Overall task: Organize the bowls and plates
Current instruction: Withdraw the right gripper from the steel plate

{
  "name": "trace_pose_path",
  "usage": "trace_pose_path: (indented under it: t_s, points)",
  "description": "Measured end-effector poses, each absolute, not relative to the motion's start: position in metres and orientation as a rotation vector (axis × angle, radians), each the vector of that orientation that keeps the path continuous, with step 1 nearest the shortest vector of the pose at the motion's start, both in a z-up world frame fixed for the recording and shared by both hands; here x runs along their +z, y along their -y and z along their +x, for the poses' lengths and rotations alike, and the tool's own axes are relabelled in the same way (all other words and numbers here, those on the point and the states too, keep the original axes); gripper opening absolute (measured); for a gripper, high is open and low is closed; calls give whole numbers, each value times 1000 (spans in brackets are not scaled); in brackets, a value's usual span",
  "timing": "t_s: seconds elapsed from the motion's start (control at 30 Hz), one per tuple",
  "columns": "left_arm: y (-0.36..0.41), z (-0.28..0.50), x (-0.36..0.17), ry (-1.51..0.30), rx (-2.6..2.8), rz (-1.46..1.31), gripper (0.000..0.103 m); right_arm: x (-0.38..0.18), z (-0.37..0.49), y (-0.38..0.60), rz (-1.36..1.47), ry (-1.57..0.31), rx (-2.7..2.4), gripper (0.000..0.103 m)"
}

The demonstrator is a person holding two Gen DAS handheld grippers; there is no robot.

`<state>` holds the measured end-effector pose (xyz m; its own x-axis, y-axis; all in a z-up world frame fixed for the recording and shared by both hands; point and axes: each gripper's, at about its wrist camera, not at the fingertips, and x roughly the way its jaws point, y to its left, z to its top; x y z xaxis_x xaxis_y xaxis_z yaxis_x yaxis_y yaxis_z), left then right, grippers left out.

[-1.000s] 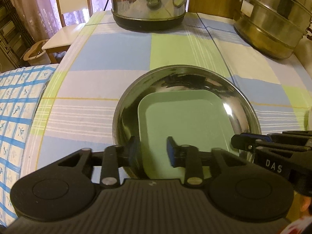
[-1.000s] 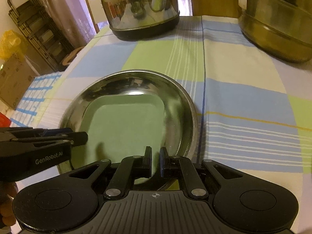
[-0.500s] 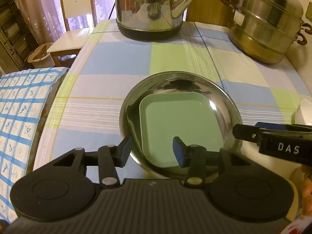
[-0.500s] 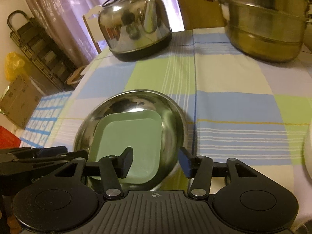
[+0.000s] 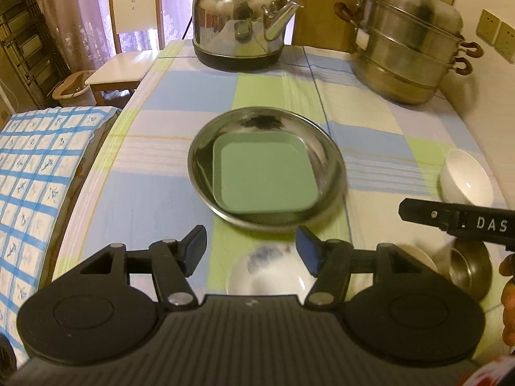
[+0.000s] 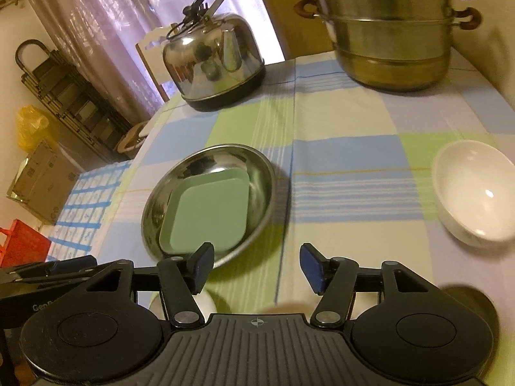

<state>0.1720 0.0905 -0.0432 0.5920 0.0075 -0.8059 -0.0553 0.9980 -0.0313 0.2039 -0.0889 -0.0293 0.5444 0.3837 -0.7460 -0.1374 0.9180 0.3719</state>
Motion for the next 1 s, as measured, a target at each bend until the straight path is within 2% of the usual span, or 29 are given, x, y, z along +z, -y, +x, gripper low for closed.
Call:
trace_pose_path:
  t_s: [0.6, 1.0]
  points:
    - [-40, 42, -33, -925, 89, -94, 64, -16, 89, 126, 235, -975, 382, 64]
    - [-22, 3, -35, -941, 77, -78, 70, -20, 47, 126, 223, -1001, 424, 65]
